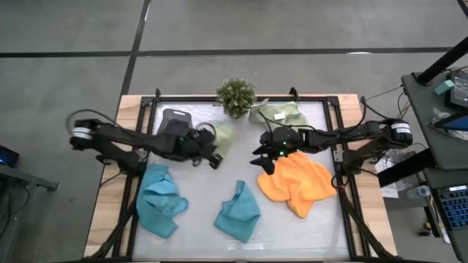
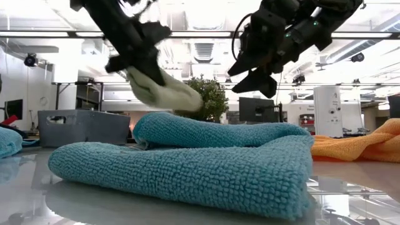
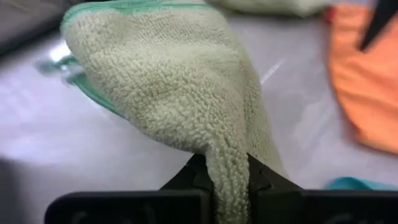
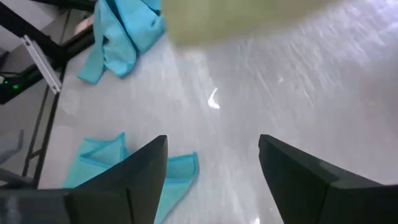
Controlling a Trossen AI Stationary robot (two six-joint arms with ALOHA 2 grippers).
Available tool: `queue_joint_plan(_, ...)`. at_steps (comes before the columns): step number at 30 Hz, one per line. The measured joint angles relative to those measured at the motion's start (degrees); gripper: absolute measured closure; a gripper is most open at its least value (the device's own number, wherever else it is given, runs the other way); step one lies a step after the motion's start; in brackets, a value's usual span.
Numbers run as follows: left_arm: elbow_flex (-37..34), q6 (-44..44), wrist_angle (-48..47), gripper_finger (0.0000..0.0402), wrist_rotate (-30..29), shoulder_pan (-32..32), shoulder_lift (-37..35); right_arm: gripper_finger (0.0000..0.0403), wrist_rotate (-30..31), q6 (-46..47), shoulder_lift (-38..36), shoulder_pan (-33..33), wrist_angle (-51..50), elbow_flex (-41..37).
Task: Fold microfiber towels
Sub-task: Put the green microfiber cloth into the black bin
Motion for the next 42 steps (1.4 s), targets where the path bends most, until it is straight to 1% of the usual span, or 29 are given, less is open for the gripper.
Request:
queue_joint_plan(6,-0.34,2.5,-17.11,0.0399,-0.26,6.46,-12.38,0.0165,0.06,-0.34,-2.77,0.07,2.9,-2.23)
queue_joint_plan(10,-0.37,5.18,-25.54,0.04,-0.25,11.87,-18.99,0.0161,0.06,-0.43,-2.85,0.09,3.42,-2.67)
queue_joint_plan(15,-0.59,7.99,-30.98,0.04,-0.25,16.84,-24.92,0.0162,0.06,-0.55,-2.39,0.09,3.79,-2.72)
queue_joint_plan(19,-3.32,8.11,-32.49,0.04,-0.16,19.53,-27.17,0.0165,0.06,-1.04,-2.39,0.1,4.28,-2.72)
queue_joint_plan(23,-8.28,8.07,-32.2,0.04,0.0,21.3,-27.43,0.0164,0.07,-1.15,-2.39,0.33,4.71,-2.72)
queue_joint_plan(29,-14.02,8.11,-26.94,0.04,0.53,23.68,-25.29,0.0161,0.07,-1.21,-2.39,0.33,4.9,-2.72)
queue_joint_plan(33,-14.33,8.11,-26.63,0.04,2.33,25.02,-22.37,0.0165,0.09,-1.21,-2.39,0.33,4.88,-2.72)
queue_joint_plan(42,-14.36,8.51,-23.96,0.04,4.93,25.4,-16.14,0.016,0.06,-1.36,-2.36,0.33,4.87,-2.83)
